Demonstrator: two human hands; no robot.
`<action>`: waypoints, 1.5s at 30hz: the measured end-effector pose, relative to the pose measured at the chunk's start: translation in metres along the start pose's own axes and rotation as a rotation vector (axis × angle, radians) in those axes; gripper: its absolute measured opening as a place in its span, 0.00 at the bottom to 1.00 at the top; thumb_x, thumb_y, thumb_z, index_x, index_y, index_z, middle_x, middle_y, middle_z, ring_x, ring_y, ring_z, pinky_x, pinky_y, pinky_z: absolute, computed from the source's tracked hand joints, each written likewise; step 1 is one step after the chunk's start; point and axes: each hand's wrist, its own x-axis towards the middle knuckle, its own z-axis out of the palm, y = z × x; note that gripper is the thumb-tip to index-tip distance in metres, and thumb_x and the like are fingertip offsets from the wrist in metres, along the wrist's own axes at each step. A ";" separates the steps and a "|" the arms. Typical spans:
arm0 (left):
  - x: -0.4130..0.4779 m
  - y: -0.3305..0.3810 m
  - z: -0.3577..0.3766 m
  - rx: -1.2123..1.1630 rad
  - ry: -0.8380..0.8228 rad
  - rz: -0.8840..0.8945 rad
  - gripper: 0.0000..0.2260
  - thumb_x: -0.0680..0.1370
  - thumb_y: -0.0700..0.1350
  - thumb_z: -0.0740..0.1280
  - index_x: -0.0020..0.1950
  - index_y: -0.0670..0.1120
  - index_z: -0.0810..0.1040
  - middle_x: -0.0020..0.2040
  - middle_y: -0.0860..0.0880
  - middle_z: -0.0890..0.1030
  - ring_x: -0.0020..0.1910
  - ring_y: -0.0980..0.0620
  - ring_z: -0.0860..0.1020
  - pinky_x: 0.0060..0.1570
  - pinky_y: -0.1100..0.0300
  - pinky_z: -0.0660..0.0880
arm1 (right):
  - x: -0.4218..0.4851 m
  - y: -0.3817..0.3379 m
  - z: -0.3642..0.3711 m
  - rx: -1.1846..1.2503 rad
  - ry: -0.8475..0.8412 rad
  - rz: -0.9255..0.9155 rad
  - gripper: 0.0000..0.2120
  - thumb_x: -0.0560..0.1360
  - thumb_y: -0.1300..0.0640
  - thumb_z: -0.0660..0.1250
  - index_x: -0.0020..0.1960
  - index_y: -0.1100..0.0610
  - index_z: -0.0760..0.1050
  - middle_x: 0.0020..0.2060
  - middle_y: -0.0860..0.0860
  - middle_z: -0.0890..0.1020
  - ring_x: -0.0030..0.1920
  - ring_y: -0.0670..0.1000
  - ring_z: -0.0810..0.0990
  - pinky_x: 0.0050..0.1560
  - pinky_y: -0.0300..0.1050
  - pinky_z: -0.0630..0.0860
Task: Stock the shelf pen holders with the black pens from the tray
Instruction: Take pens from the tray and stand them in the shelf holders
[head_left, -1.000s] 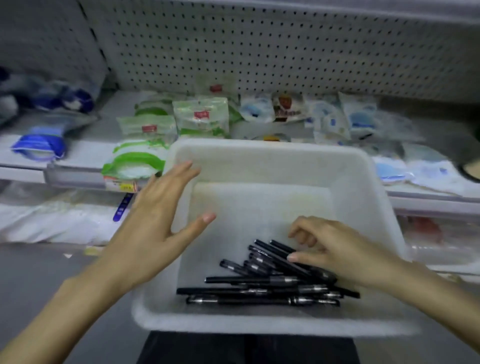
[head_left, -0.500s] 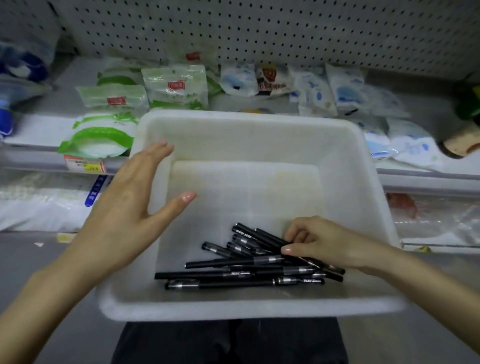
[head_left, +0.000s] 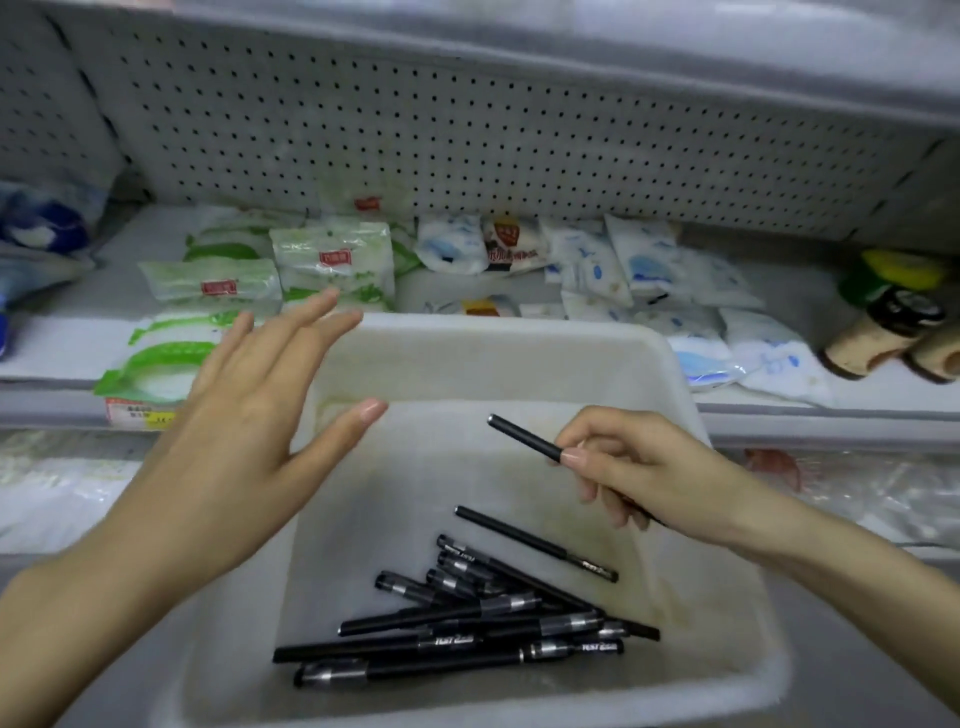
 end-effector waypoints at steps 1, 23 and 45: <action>0.010 0.007 -0.006 -0.008 0.029 0.025 0.26 0.78 0.64 0.53 0.73 0.54 0.63 0.73 0.58 0.63 0.72 0.61 0.59 0.73 0.54 0.54 | -0.001 -0.010 -0.008 -0.004 0.013 -0.024 0.05 0.78 0.59 0.63 0.44 0.54 0.75 0.29 0.48 0.77 0.25 0.46 0.72 0.23 0.37 0.67; 0.195 0.086 -0.090 0.233 0.383 0.432 0.21 0.81 0.57 0.53 0.67 0.48 0.74 0.65 0.52 0.76 0.65 0.57 0.69 0.66 0.62 0.60 | -0.015 -0.228 -0.203 0.107 0.708 -0.598 0.14 0.59 0.57 0.73 0.41 0.65 0.80 0.33 0.59 0.82 0.30 0.47 0.81 0.30 0.33 0.77; 0.201 0.074 -0.086 0.238 0.370 0.417 0.21 0.82 0.60 0.49 0.66 0.52 0.72 0.68 0.56 0.73 0.68 0.62 0.64 0.70 0.60 0.53 | 0.056 -0.264 -0.184 -0.119 0.804 -0.914 0.12 0.75 0.63 0.68 0.52 0.53 0.67 0.29 0.56 0.81 0.30 0.53 0.83 0.34 0.53 0.81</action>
